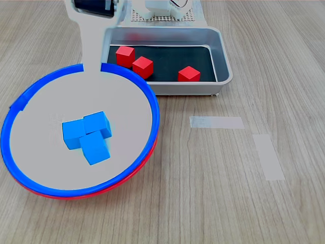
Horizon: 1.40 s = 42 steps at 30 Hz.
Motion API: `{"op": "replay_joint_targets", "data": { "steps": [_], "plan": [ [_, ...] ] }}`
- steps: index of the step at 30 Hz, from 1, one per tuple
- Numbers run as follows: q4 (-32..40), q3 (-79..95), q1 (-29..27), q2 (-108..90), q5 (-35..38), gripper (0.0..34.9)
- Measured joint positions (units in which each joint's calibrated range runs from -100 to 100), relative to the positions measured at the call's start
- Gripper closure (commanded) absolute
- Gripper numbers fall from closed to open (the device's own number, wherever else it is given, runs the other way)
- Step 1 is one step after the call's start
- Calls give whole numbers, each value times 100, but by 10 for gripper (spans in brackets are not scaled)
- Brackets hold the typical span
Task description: Resolve any anomalies and move all blocks to matching dishes
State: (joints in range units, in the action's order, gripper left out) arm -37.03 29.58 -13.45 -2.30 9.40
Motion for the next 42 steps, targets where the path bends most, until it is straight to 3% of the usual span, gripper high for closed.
{"op": "replay_joint_targets", "data": {
  "steps": [8,10,14,42],
  "plan": [
    [400,-36,133,435,386,250],
    [498,-45,150,537,513,271],
    [587,-127,168,716,601,346],
    [432,163,-106,-673,679,349]
  ]
}}
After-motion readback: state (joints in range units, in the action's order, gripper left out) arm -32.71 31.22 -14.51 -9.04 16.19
